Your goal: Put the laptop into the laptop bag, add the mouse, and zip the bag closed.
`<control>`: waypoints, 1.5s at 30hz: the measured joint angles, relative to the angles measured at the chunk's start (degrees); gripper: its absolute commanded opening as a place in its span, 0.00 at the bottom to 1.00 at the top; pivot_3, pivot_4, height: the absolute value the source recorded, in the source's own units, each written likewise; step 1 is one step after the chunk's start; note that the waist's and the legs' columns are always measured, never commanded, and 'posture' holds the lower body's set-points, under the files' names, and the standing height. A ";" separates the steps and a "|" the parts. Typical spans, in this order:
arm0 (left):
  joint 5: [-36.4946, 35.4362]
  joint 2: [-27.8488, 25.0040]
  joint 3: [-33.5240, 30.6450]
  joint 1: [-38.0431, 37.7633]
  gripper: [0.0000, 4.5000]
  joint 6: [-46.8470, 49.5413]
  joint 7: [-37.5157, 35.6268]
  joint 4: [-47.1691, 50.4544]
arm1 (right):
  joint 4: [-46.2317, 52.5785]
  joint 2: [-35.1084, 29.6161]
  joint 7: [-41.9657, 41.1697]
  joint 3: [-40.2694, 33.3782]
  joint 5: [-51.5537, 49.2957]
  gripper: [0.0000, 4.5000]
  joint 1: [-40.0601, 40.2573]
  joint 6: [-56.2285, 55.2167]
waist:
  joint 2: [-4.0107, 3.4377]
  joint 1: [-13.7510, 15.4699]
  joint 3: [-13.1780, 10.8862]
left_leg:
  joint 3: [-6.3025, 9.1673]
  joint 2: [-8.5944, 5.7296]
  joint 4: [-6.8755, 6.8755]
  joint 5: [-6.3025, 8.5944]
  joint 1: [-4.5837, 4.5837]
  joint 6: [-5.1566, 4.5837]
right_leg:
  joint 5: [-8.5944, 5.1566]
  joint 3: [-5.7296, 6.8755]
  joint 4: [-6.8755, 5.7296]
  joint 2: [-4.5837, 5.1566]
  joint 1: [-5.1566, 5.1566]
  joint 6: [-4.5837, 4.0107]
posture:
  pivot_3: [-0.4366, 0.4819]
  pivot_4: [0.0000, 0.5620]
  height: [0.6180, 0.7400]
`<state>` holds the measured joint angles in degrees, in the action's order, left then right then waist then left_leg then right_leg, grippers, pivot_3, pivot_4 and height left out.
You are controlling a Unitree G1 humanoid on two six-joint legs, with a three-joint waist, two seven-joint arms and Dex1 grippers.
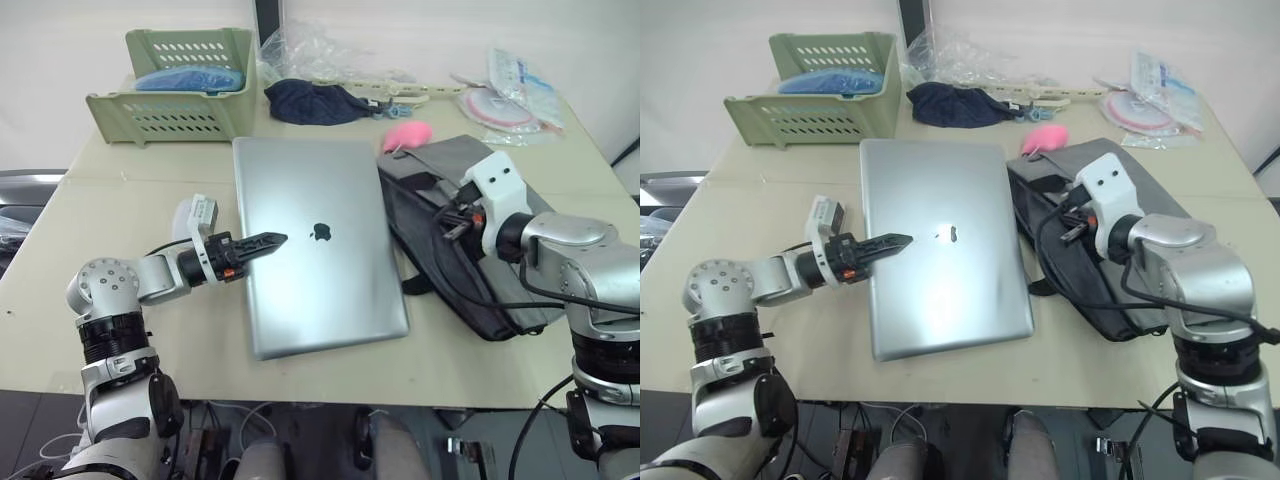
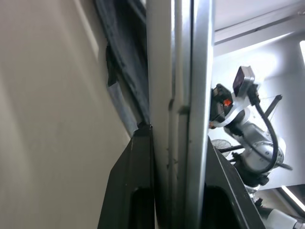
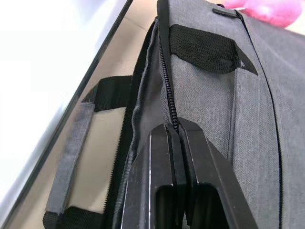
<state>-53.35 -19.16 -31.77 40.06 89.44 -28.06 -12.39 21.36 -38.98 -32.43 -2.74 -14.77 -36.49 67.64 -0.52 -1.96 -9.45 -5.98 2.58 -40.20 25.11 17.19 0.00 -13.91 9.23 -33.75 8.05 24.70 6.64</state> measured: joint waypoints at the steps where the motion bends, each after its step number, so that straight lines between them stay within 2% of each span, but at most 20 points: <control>1: -0.17 2.37 -2.80 0.93 0.10 0.56 2.60 -1.69 | 0.12 0.10 0.32 -0.05 0.00 0.01 -0.06 0.01 | 0.00 0.01 0.00 | 0.00 0.00 -0.03 0.00 0.00 0.00 | 0.00 -0.02 0.00 0.00 -0.01 0.00 | 0.48 0.27 1.00; 3: -0.27 5.64 -7.16 2.49 0.10 0.71 6.81 -4.41 | 0.69 0.65 0.79 -0.05 -0.10 0.01 -0.20 0.06 | 0.02 0.03 -0.01 | -0.01 0.00 -0.07 0.00 0.02 0.00 | 0.00 -0.02 0.00 0.00 -0.01 0.00 | 0.48 0.27 1.00; 7: -0.27 8.48 -11.23 3.28 0.10 1.73 11.56 -4.67 | 1.00 0.90 1.06 -0.05 -0.55 0.01 -0.28 0.31 | 0.02 -0.08 -0.01 | -0.01 0.00 -0.01 0.00 0.00 0.00 | 0.00 0.00 0.00 0.00 0.00 0.00 | 0.48 0.27 1.00; 9: -0.31 11.88 -15.17 4.68 0.10 2.24 15.76 -6.03 | 1.01 1.07 1.31 -0.05 -0.60 0.01 -0.37 0.44 | 0.03 0.06 -0.02 | -0.01 -0.01 -0.02 0.00 0.02 0.00 | 0.00 0.00 0.03 0.00 0.00 0.00 | 0.48 0.27 1.00; 12: -0.80 14.89 -17.69 4.83 0.10 2.52 20.03 -6.12 | 1.03 1.24 1.52 -0.04 -0.74 0.01 -0.47 0.44 | 0.04 0.27 -0.02 | 0.00 -0.01 -0.02 0.00 0.01 0.00 | 0.00 -0.01 0.02 0.00 -0.01 0.00 | 0.48 0.27 1.00; 16: -2.14 16.32 -18.10 4.78 0.10 2.51 24.35 -5.86 | 1.02 1.31 1.95 -0.05 -0.98 0.01 -0.47 0.44 | 0.05 0.29 -0.03 | -0.01 -0.01 -0.01 0.00 0.00 0.00 | 0.00 -0.01 0.02 0.00 -0.01 0.00 | 0.48 0.27 1.00; 20: -7.39 18.34 -17.86 4.11 0.10 2.60 29.70 -5.03 | 0.92 1.36 2.58 -0.04 -0.96 0.01 -0.72 -0.13 | 0.05 0.30 -0.03 | -0.01 -0.01 -0.02 0.00 0.00 0.00 | 0.00 -0.02 0.02 0.01 -0.01 0.00 | 0.48 0.27 1.00; 25: -9.42 18.82 -17.83 3.88 0.10 2.62 32.23 -4.52 | 0.80 1.51 2.97 -0.04 -0.96 0.01 -1.42 -0.14 | 0.05 0.25 -0.03 | -0.02 -0.01 -0.02 0.00 0.00 0.00 | 0.00 -0.02 0.02 0.00 -0.01 0.00 | 0.48 0.27 1.00; 38: -14.67 25.01 -18.36 3.02 0.10 2.57 39.75 -3.67 | 0.56 2.86 3.20 0.26 -1.06 0.01 -2.84 -0.22 | 0.05 0.29 -0.03 | -0.04 -0.02 -0.01 0.00 -0.01 0.00 | 0.00 -0.03 0.02 0.00 -0.02 0.00 | 0.48 0.27 1.00; 45: -18.38 25.83 -17.48 2.79 0.10 0.90 44.28 -3.81 | 0.56 4.04 3.28 0.94 -1.03 0.01 -3.14 -0.23 | 0.05 0.31 -0.03 | -0.04 -0.02 -0.01 0.00 -0.01 0.00 | 0.00 -0.02 0.03 0.00 -0.01 0.00 | 0.48 0.27 1.00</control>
<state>-71.72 6.67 -49.25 42.85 90.34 16.22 -16.19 21.92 -34.94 -29.15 -1.81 -15.80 -39.63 67.40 -0.48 -1.65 -9.48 -6.02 2.56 -40.21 25.11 17.18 0.00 -13.91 9.21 -33.72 8.05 24.69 6.64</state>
